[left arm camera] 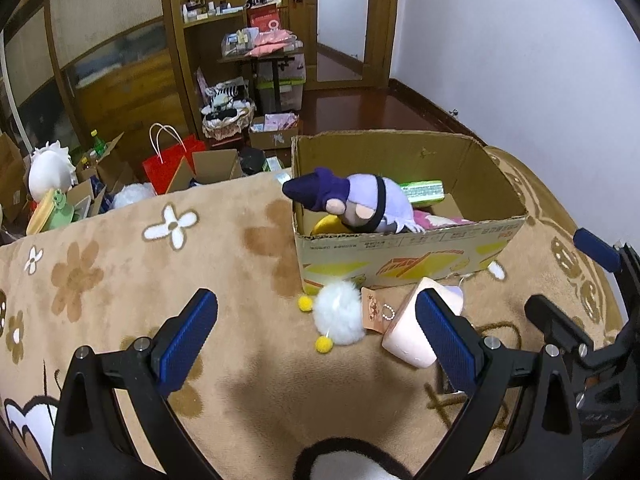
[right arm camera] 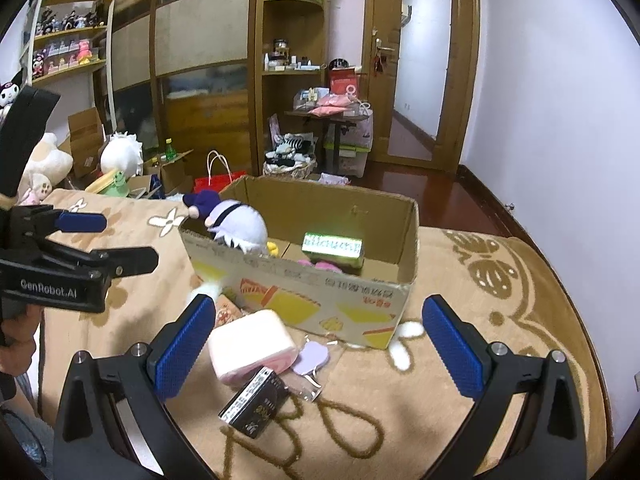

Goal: Organize soft objects
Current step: 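Withdraw both open tools back from the box toward the remaining toys, then grasp the white pompom with the left tool while the right tool grasps the black card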

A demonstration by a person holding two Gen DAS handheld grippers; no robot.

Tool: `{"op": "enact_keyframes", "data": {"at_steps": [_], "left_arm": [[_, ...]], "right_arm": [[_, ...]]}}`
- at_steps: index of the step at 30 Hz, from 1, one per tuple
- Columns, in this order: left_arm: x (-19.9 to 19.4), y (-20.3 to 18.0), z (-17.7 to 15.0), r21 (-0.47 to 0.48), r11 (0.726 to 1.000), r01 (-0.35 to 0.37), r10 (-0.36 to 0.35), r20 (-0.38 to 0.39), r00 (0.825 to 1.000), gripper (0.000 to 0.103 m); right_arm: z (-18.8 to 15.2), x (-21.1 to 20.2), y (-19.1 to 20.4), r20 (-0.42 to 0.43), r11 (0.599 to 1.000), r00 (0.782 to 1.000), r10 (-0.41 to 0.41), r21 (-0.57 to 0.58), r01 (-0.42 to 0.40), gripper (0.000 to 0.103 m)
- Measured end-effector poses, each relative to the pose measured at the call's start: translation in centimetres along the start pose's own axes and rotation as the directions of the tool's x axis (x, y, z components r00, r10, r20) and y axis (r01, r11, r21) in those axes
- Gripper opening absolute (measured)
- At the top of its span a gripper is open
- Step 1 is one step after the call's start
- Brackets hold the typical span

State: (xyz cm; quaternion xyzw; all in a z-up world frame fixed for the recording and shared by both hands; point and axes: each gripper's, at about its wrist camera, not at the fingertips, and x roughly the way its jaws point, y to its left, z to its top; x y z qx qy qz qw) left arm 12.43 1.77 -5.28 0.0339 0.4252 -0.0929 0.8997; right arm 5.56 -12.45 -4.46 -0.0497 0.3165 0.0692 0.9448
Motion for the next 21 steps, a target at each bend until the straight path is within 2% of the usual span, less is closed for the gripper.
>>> {"op": "enact_keyframes", "data": {"at_steps": [11, 21], "left_arm": [[3.2, 0.2, -0.4, -0.009, 1.0, 0.012, -0.013, -0.098, 0.995, 0.098], [5.9, -0.2, -0.4, -0.004, 1.0, 0.026, -0.027, -0.145, 0.989, 0.098]], "right_arm": [[-1.8, 2.1, 0.4, -0.082, 0.999, 0.996, 0.038, 0.035, -0.036, 0.103], [-3.1, 4.5, 0.3, -0.156, 0.997, 0.985, 0.071, 0.051, -0.064, 0.103]]}}
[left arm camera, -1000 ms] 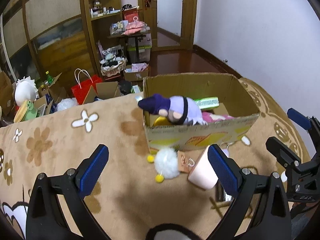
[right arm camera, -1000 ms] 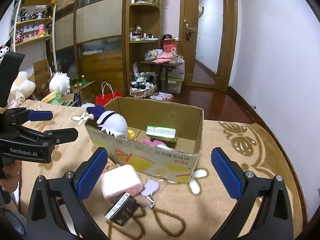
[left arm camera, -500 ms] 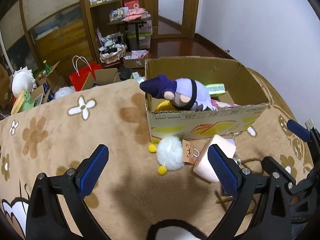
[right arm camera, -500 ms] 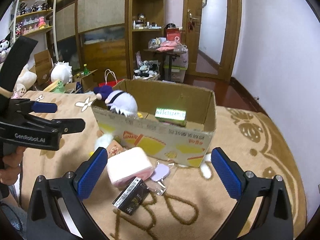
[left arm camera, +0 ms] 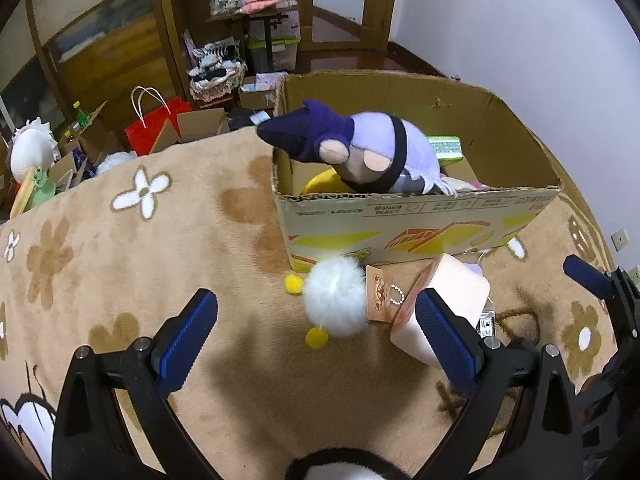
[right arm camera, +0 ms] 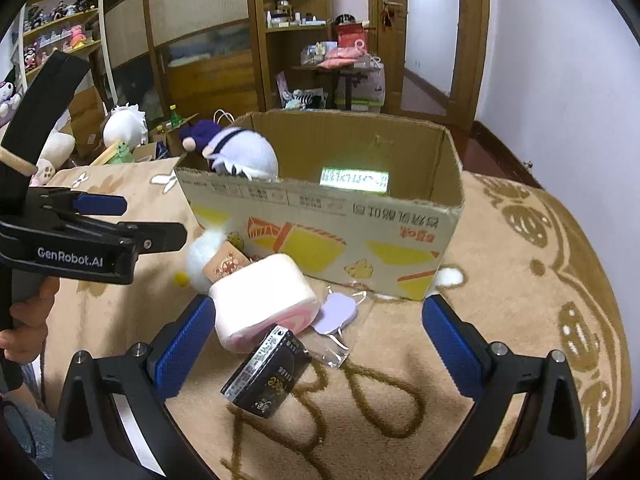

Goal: Organize soft objects
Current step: 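Grasp the white pompom with the left tool while the right tool grasps the black card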

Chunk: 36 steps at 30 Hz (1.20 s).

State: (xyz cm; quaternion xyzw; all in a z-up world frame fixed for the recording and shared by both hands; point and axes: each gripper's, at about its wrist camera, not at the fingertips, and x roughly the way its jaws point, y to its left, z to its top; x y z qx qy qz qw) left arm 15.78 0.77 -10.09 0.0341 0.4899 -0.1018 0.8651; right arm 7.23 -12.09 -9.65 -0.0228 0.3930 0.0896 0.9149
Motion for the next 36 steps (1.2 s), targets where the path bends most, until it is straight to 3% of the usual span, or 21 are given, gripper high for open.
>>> {"op": "enact_keyframes", "data": {"at_steps": [10, 12, 16, 18, 22, 36], "left_arm": [[3.7, 0.1, 0.7, -0.022, 1.0, 0.016, -0.018, -0.067, 0.998, 0.098], [4.4, 0.2, 0.7, -0.026, 0.999, 0.021, -0.022, -0.08, 0.997, 0.098], [5.6, 0.2, 0.8, -0.038, 0.999, 0.028, -0.031, -0.101, 0.994, 0.098], [6.1, 0.2, 0.7, -0.045, 0.999, 0.017, -0.021, -0.106, 0.994, 0.098], [7.2, 0.2, 0.5, -0.05, 0.999, 0.011, -0.018, -0.124, 0.992, 0.097], [9.2, -0.3, 0.2, -0.076, 0.997, -0.001, -0.012, -0.161, 0.987, 0.097]], "right_arm": [[-1.4, 2.6, 0.3, -0.109, 0.998, 0.992, 0.059, 0.016, -0.058, 0.103], [-1.8, 3.2, 0.2, -0.139, 0.997, 0.987, 0.079, 0.022, -0.077, 0.095], [-2.4, 4.1, 0.0, -0.19, 0.994, 0.976, 0.109, 0.044, -0.103, 0.066], [-2.5, 4.2, -0.3, -0.197, 0.988, 0.969, 0.149, 0.075, -0.136, 0.06], [-2.5, 4.1, -0.3, -0.202, 0.979, 0.959, 0.198, 0.094, -0.182, 0.037], [-2.2, 4.9, -0.6, -0.241, 0.986, 0.958, 0.158, 0.083, -0.142, 0.035]]}}
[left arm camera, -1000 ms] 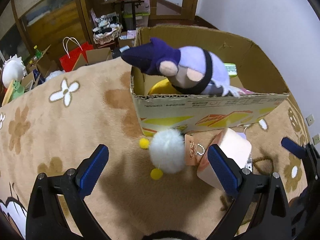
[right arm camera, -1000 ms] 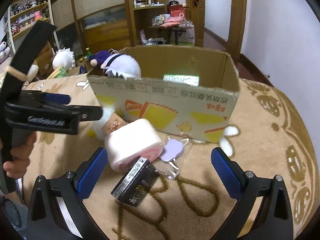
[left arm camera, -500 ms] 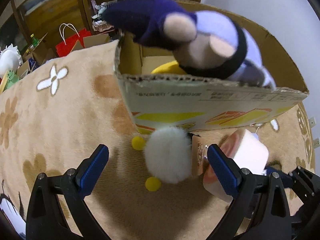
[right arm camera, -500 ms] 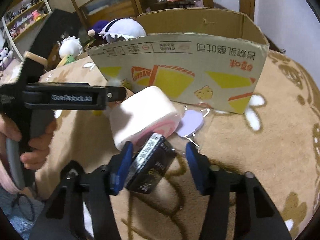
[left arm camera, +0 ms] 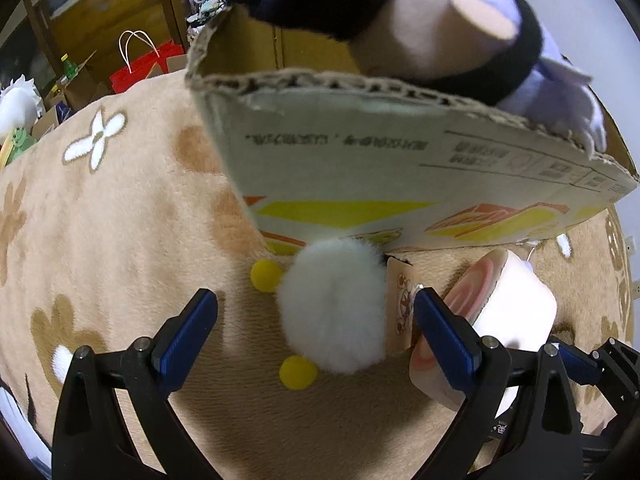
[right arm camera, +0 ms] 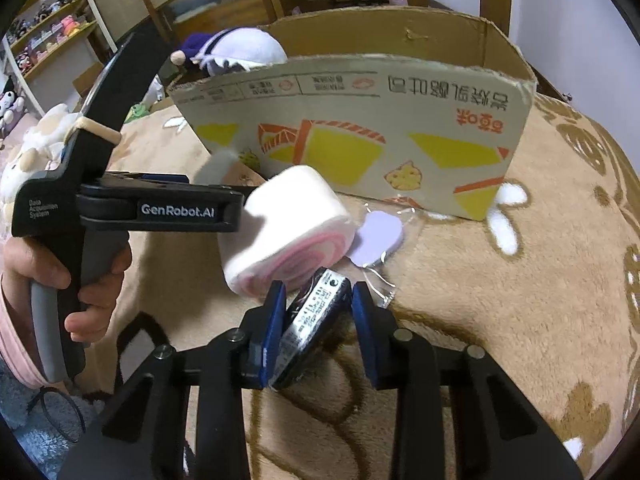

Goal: Organize soft objects
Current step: 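Grasp the white pompom with the left tool while the right tool grasps the black card, then lift the pompom and black card and carry both over the box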

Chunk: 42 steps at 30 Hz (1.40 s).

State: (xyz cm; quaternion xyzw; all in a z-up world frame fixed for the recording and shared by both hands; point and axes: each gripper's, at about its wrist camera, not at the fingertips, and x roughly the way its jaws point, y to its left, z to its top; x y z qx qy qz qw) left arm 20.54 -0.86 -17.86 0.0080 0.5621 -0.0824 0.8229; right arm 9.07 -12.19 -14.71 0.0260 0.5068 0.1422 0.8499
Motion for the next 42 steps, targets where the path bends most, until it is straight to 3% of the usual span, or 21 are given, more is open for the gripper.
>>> {"op": "enact_keyframes", "data": {"at_steps": [4, 10, 15, 17, 20, 26, 30, 35, 42], "left_arm": [[0.5, 1.0, 0.0, -0.013, 1.0, 0.016, -0.016, -0.005, 1.0, 0.097], [0.9, 1.3, -0.1, -0.024, 0.998, 0.063, -0.063, -0.022, 0.998, 0.083], [0.8, 1.0, -0.6, -0.019, 0.994, 0.103, -0.104, -0.017, 0.994, 0.062], [0.6, 0.8, -0.8, -0.015, 0.99, 0.139, -0.14, -0.019, 0.99, 0.046], [0.4, 0.6, -1.1, -0.013, 0.988, 0.155, -0.155, -0.017, 0.988, 0.038], [-0.4, 1.0, -2.0, -0.013, 0.986, 0.164, -0.164, 0.002, 0.987, 0.032], [-2.0, 1.4, -3.0, 0.003, 0.994, 0.105, -0.105, 0.045, 0.993, 0.029], [-3.3, 2.4, -3.8, -0.018, 0.993, 0.119, -0.117, 0.064, 0.991, 0.017], [-4.6, 2.3, -3.5, -0.002, 0.992, 0.123, -0.122, 0.095, 0.988, 0.011]], "right_arm": [[0.0, -0.1, -0.4, -0.008, 1.0, 1.0, 0.008, 0.008, -0.007, 0.033], [0.0, 0.0, -0.5, -0.011, 1.0, 1.0, 0.002, 0.01, -0.002, 0.032], [0.1, 0.0, -0.3, -0.01, 1.0, 1.0, -0.001, 0.004, 0.001, 0.031], [0.0, 0.0, -0.2, -0.007, 1.0, 1.0, 0.0, 0.005, 0.0, 0.031], [0.0, -0.1, -0.4, -0.006, 1.0, 1.0, 0.009, 0.013, -0.009, 0.031], [-0.1, -0.6, -0.5, 0.001, 1.0, 1.0, 0.0, 0.01, 0.0, 0.029], [-0.5, -1.4, -0.5, 0.029, 0.999, 0.999, -0.031, 0.012, 0.03, 0.027], [-0.9, -2.5, -0.8, 0.055, 0.998, 0.997, -0.047, 0.031, 0.046, 0.025], [-1.5, -4.0, -0.7, 0.102, 0.997, 0.992, -0.07, 0.049, 0.065, 0.025]]}}
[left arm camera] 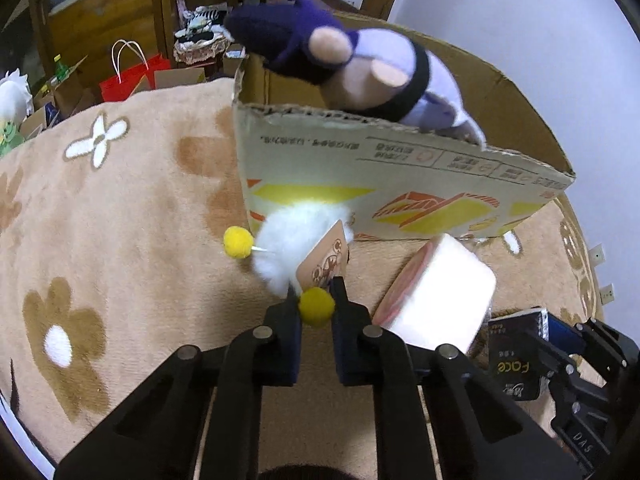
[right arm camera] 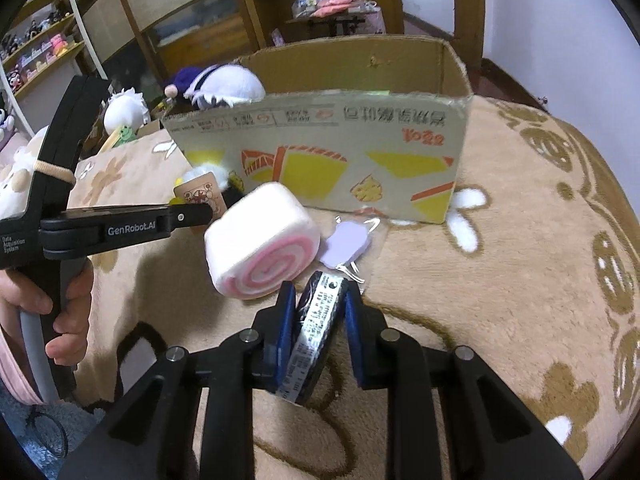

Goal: Organize soft objects
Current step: 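Lift the pompom and black card and carry both over the box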

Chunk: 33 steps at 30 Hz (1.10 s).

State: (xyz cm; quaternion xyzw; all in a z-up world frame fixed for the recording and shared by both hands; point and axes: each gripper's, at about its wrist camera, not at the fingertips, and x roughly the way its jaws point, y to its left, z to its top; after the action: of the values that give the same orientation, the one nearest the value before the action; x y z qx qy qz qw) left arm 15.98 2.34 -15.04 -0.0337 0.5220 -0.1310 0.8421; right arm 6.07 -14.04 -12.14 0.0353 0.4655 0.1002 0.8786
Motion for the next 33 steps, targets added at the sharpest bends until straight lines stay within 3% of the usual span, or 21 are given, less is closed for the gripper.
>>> {"op": "enact_keyframes", "data": {"at_steps": [10, 20, 27, 33], "left_arm": [[-2.8, 0.0, -0.6, -0.004, 1.0, 0.016, -0.016, 0.05, 0.999, 0.01], [-6.9, -1.7, -1.4, 0.059, 0.997, -0.046, 0.035, 0.171, 0.985, 0.01], [-10.9, -2.4, -2.2, 0.063, 0.992, -0.108, 0.084, 0.302, 0.95, 0.01], [-13.8, -3.3, -2.1, 0.083, 0.992, -0.1, 0.058, 0.405, 0.913, 0.01]], "right_arm": [[0.3, -1.7, -0.9, 0.066, 0.999, 0.998, -0.02, 0.026, 0.018, 0.025], [1.2, -3.6, -0.5, 0.166, 1.0, 0.986, -0.027, -0.007, 0.029, 0.025], [1.6, -5.8, 0.1, 0.245, 0.999, 0.969, -0.026, -0.025, 0.034, 0.025], [2.6, -8.2, 0.4, 0.336, 0.998, 0.941, -0.038, -0.025, 0.05, 0.025]]}}
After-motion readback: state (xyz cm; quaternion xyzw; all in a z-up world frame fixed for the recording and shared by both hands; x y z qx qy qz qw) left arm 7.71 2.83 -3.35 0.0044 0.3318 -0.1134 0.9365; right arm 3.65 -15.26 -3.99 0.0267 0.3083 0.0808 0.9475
